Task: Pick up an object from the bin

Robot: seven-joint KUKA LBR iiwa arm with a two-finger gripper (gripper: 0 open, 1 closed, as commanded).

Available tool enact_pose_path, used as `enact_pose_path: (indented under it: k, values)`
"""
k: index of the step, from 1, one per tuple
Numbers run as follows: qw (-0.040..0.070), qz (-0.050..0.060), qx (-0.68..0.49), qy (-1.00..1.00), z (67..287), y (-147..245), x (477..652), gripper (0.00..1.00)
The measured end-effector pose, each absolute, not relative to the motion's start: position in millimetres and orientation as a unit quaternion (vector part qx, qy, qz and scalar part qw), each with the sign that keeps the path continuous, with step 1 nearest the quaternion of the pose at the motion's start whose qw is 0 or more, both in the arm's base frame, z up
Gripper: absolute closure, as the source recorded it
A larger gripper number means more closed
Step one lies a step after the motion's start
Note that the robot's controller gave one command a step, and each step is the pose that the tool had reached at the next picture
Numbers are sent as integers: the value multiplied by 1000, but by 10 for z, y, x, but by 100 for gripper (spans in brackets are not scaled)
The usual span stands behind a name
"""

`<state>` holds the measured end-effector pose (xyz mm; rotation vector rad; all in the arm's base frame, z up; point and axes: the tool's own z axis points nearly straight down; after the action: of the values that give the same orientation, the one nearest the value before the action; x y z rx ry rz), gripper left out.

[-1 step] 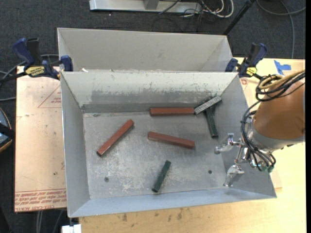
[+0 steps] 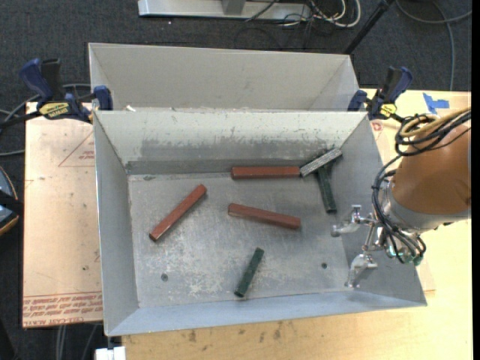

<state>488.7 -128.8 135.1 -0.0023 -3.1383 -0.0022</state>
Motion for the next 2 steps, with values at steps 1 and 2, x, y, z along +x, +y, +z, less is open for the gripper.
enact_pose_path:
  k: [1,2]
  values:
    - [-2,1,101,-995,1163,-1201,5213,0]
    - [-1,-1,186,-983,995,-1104,5403,0]
